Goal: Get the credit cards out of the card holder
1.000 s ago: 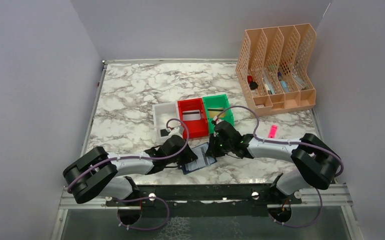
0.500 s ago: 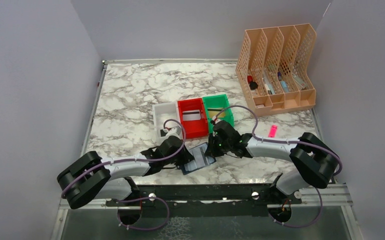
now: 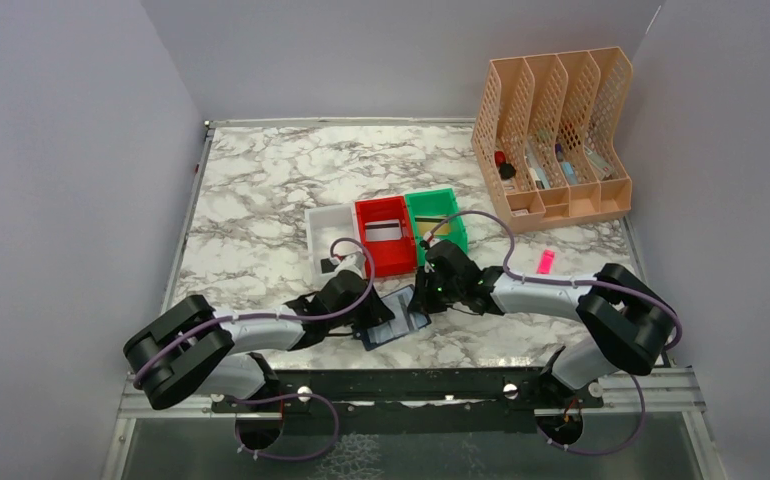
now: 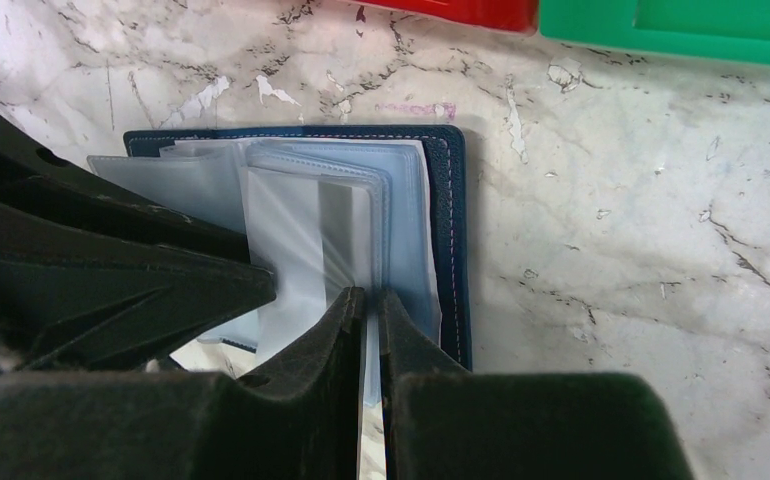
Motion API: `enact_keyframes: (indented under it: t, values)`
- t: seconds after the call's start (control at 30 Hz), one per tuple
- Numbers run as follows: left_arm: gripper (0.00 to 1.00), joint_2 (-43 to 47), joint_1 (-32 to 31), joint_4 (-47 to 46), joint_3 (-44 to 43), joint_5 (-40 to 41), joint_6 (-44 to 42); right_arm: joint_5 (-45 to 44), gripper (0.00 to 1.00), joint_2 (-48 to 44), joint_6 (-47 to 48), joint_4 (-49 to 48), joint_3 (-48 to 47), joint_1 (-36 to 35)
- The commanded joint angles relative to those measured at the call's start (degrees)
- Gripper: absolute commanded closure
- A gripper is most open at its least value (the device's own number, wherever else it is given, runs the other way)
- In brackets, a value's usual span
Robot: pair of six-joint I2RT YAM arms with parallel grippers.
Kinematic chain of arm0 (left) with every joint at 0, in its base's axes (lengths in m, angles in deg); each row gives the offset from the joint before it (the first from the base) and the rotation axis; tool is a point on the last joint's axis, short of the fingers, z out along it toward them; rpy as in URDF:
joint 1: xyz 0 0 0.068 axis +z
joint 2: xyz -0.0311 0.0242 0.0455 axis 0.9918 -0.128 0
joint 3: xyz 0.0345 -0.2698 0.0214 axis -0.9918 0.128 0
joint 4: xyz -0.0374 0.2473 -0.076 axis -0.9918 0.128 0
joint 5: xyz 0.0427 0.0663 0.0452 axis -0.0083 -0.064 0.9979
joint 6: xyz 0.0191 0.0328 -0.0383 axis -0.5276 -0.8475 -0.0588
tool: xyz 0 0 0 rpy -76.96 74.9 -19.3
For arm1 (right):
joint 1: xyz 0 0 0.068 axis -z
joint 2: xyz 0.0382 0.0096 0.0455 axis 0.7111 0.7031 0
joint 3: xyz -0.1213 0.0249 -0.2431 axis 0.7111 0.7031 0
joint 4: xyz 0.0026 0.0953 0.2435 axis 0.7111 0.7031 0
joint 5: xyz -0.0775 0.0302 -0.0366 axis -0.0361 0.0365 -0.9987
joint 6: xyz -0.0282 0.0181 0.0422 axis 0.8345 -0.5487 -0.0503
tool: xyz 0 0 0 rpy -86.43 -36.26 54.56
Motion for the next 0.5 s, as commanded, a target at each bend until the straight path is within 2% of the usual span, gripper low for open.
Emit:
enact_keyframes:
  t: [0.0,0.2,0.37,0.47]
  values:
    - [0.8,-1.45,0.11,-1.1,0.48,-2.44,1.44,0.96,0.86,2.42,-0.99,2.52,1.58,-0.38]
    - [1.0,-1.16,0.19,-2.19,2.24,-1.31,2.22,0.59,0.86,2.07,-1.37,2.36,1.81,-0.38]
    - [1.0,2.16,0.63,-1.64,4.38,-0.16,2.69,-3.69,0.86,1.89,-0.77,4.75,1.03,-0.35]
    - [1.0,4.78,1.3,-0.35,5.56,0.28,2.59,-3.27,0.85,2.41,-0.19,4.61,0.42,-0.38]
